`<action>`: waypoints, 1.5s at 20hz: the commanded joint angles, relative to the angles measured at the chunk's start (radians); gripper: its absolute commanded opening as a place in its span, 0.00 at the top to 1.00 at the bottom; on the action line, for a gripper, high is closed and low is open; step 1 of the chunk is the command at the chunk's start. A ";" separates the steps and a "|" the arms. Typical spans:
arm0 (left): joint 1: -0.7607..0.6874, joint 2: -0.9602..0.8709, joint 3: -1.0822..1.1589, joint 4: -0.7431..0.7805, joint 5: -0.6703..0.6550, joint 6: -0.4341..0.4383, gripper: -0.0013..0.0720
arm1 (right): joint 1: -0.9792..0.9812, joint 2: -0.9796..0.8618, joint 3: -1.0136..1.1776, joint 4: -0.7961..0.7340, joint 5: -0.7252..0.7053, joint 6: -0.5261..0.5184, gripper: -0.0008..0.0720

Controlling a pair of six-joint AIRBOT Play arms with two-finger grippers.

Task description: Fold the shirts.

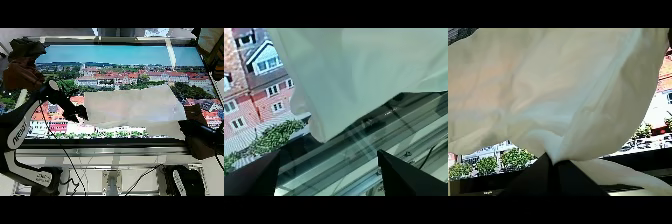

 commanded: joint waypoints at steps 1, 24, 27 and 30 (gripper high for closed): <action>-0.024 0.000 -0.037 0.014 0.106 0.044 0.05 | 0.001 0.001 0.001 0.006 0.003 0.001 0.95; -0.024 0.000 -0.134 -0.171 0.293 0.491 0.27 | 0.001 0.001 0.001 0.032 -0.011 0.003 0.95; -0.024 0.000 -0.134 -0.206 0.220 0.487 0.96 | 0.001 0.001 0.001 0.032 -0.011 0.003 0.95; -0.024 0.000 -0.134 -0.246 0.079 0.479 0.96 | 0.001 0.001 0.001 0.032 -0.011 0.003 0.95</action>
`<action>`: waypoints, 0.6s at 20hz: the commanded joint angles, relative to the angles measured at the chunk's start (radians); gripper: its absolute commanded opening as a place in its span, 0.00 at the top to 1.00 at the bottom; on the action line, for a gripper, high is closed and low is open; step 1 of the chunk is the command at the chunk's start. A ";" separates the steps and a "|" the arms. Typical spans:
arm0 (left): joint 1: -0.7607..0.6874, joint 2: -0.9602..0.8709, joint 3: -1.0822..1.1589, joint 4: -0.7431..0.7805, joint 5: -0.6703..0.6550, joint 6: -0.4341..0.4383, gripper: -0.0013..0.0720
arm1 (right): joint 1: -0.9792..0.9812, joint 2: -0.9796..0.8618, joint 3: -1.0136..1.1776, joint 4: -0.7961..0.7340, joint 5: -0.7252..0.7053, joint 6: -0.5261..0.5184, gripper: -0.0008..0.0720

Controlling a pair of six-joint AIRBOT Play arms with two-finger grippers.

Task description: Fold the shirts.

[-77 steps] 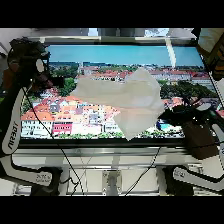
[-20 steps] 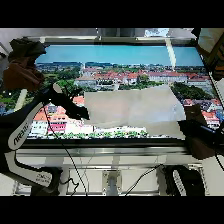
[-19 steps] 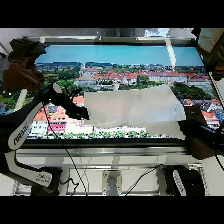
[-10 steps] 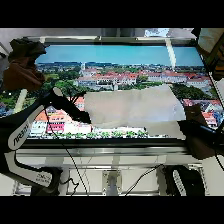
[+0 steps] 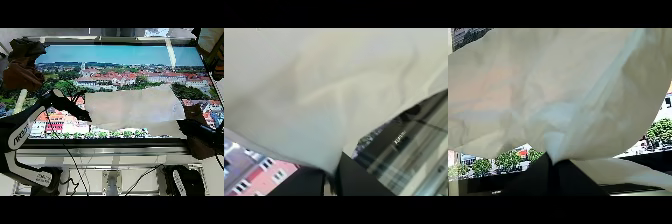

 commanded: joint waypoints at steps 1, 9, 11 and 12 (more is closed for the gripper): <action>0.000 0.001 -0.001 -0.105 -0.174 -0.003 0.96 | 0.001 0.001 0.001 0.003 -0.001 -0.001 0.95; 0.000 0.159 0.000 -0.796 -0.296 0.009 0.97 | 0.001 0.011 0.055 0.072 0.001 -0.042 0.95; 0.002 0.267 0.000 -0.885 -0.254 0.013 0.97 | 0.001 0.011 0.157 0.045 0.002 -0.050 0.95; 0.002 0.336 0.000 -0.896 -0.213 0.013 0.97 | 0.001 0.011 0.216 0.022 0.004 -0.050 0.95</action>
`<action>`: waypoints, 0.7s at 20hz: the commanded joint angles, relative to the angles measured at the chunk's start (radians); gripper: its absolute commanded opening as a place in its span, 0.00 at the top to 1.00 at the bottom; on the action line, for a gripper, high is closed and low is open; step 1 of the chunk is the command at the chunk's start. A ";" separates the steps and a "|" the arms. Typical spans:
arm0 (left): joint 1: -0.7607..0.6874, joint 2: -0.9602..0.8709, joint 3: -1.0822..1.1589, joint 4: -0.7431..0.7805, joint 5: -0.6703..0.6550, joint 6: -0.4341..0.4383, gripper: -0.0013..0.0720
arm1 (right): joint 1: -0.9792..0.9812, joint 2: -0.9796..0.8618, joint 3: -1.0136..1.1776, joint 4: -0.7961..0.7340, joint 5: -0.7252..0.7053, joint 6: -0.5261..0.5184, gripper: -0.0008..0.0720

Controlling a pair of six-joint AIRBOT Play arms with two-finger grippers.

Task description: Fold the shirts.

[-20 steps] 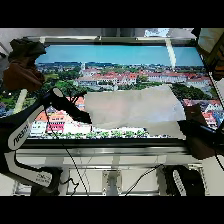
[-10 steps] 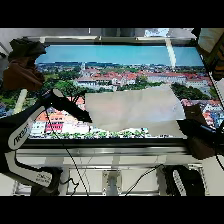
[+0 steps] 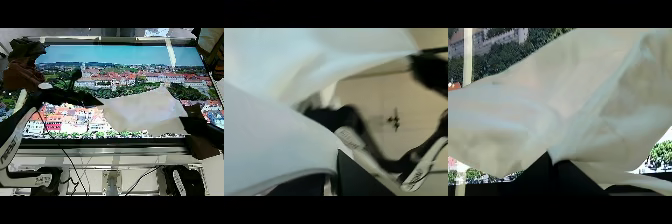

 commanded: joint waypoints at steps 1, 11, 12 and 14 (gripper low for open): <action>0.001 0.204 0.000 -0.172 0.098 0.004 0.97 | 0.001 0.003 0.174 -0.048 0.006 -0.021 0.95; 0.048 1.064 0.082 0.709 0.785 -0.504 0.97 | 0.002 -0.001 0.723 -0.208 0.043 -0.170 0.95; 0.048 1.105 0.103 0.896 0.771 -0.648 0.97 | 0.002 -0.006 0.736 -0.225 0.014 -0.186 0.96; 0.048 1.118 0.133 1.141 0.628 -0.829 0.97 | 0.003 -0.039 0.738 -0.225 -0.027 -0.232 0.96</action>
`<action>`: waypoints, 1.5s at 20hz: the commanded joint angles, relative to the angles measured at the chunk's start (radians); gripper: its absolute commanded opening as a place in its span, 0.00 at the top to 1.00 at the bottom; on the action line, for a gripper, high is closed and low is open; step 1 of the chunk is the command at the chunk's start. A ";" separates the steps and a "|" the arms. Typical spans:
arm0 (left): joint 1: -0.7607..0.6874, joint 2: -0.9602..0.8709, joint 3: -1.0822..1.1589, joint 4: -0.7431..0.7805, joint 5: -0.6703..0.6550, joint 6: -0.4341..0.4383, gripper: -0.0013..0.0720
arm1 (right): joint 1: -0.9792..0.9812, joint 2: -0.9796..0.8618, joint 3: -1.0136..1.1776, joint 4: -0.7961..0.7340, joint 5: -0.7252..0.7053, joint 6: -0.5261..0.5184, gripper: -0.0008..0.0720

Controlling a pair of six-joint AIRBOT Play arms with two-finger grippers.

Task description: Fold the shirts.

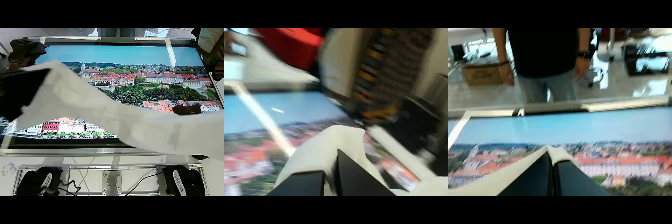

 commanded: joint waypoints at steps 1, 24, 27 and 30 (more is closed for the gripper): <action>0.003 0.089 0.040 0.543 -0.101 -0.372 0.97 | 0.002 -0.064 0.051 -0.023 -0.052 -0.092 0.96; 0.013 -1.175 0.268 0.557 0.533 -0.314 0.02 | 0.140 -1.180 -0.164 0.464 -1.152 -0.470 0.21; 0.058 -1.141 0.351 0.610 0.412 -0.309 0.03 | 0.080 -1.165 -0.164 0.437 -0.943 -0.416 0.27; 0.144 -1.056 0.352 0.756 0.238 -0.301 0.05 | -0.042 -1.136 -0.164 0.195 -0.583 -0.229 0.33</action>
